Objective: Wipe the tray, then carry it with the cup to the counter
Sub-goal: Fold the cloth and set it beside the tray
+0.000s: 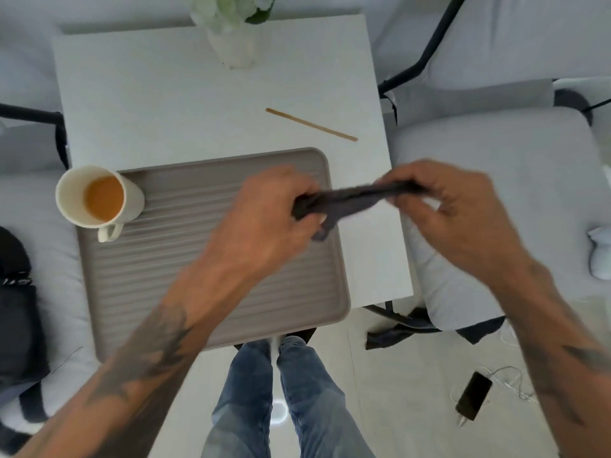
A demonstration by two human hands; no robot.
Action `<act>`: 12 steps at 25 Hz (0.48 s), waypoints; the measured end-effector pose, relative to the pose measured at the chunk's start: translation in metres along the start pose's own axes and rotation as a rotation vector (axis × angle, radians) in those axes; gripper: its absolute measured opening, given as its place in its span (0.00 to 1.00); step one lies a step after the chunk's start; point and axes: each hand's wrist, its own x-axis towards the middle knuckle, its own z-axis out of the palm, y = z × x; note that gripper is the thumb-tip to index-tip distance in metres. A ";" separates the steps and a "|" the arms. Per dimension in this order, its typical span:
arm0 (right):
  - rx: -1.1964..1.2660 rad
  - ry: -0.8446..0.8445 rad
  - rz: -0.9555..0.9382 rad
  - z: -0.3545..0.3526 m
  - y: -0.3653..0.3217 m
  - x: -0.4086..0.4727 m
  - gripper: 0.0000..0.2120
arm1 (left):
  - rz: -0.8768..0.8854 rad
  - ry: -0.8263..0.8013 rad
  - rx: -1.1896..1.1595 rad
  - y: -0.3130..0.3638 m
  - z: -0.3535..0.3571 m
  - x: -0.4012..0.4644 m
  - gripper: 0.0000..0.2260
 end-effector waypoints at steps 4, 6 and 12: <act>0.081 0.221 -0.063 -0.012 0.060 0.002 0.09 | 0.218 0.281 0.109 0.027 0.059 0.027 0.06; 0.141 0.195 0.025 0.013 0.096 -0.017 0.11 | 0.254 0.270 0.227 0.018 0.100 0.025 0.05; -0.120 -0.077 0.057 0.083 0.155 -0.086 0.07 | 0.362 -0.192 0.668 -0.033 0.192 -0.013 0.08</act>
